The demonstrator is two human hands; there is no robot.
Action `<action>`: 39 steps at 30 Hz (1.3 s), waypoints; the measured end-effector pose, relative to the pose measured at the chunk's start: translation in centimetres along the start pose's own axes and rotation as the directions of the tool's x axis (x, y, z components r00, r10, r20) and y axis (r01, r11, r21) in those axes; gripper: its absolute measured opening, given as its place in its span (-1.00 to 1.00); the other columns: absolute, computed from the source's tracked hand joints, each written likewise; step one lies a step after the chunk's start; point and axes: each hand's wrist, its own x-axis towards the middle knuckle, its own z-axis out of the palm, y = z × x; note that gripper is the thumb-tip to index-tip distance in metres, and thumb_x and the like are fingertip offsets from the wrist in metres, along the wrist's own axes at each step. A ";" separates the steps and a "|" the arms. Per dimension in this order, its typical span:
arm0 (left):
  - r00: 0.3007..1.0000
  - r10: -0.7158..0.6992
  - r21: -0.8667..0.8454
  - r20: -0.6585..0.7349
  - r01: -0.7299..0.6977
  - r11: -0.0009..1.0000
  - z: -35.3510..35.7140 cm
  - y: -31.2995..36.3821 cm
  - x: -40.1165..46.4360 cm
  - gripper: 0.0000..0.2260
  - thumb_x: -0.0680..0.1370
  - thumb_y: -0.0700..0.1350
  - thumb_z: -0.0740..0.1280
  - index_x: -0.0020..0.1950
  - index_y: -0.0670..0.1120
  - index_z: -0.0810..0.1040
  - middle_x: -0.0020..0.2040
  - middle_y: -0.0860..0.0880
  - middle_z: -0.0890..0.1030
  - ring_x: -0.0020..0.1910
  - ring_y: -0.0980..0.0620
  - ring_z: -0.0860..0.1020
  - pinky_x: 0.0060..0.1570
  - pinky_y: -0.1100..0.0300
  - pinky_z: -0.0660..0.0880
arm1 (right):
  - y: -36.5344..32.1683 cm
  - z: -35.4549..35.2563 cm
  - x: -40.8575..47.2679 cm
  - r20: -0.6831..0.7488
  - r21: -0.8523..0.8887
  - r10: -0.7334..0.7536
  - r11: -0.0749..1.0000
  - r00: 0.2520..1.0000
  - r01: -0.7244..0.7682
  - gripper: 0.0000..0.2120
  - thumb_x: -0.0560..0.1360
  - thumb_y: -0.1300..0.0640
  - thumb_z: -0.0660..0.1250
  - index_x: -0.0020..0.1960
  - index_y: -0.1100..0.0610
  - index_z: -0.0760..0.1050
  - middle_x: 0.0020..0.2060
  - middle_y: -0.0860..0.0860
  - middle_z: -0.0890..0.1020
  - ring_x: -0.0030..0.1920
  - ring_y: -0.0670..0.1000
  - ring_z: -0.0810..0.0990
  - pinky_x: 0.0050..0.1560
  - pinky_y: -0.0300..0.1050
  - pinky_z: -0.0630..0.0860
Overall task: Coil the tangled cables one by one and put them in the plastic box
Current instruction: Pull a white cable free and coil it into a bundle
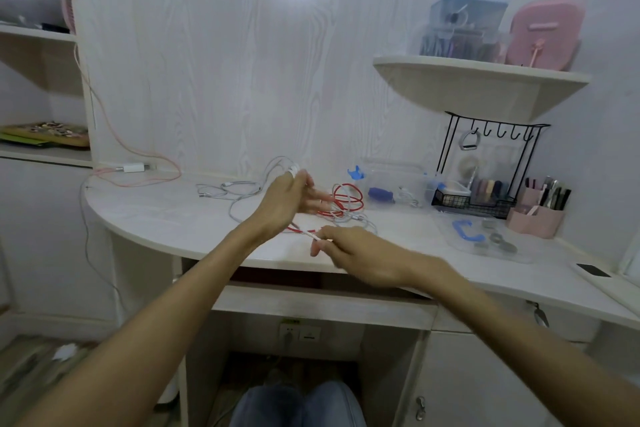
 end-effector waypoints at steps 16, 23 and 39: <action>0.592 -0.034 -0.270 0.805 0.418 0.867 1.2 1.8 -2.5 -0.60 0.64 0.12 0.04 -0.29 -0.03 0.42 -0.65 0.12 0.30 -0.72 0.21 0.20 -0.61 0.37 0.15 | 5.9 -8.9 -0.2 0.049 0.409 0.041 0.911 0.998 -0.057 -0.42 0.38 -0.31 0.29 -0.36 0.24 0.41 -0.51 -0.10 0.23 -0.48 -0.12 0.16 -0.47 -0.37 0.18; 0.759 0.185 -0.716 0.624 0.462 0.523 1.9 2.7 -2.1 -0.67 0.59 -0.05 0.12 -0.38 -0.05 0.35 -0.67 0.05 0.12 -0.73 0.07 0.09 -0.66 0.27 0.04 | 5.0 -1.9 0.7 -0.075 0.967 0.242 0.253 0.967 0.012 -0.65 0.50 -0.15 0.21 -0.35 0.03 0.29 -0.56 -0.13 0.17 -0.55 -0.15 0.09 -0.50 -0.28 0.02; 0.996 -0.003 -0.850 0.084 0.073 0.521 4.6 0.8 -1.4 -0.58 0.65 -0.05 0.03 -0.43 -0.05 0.23 -0.72 0.06 0.17 -0.78 0.16 0.14 -0.74 0.35 0.09 | -0.4 2.4 2.0 -0.058 0.998 0.508 0.044 0.860 0.041 -0.75 0.60 0.33 0.03 -0.18 0.13 0.37 -0.43 0.00 0.28 -0.54 -0.13 0.24 -0.50 -0.31 0.24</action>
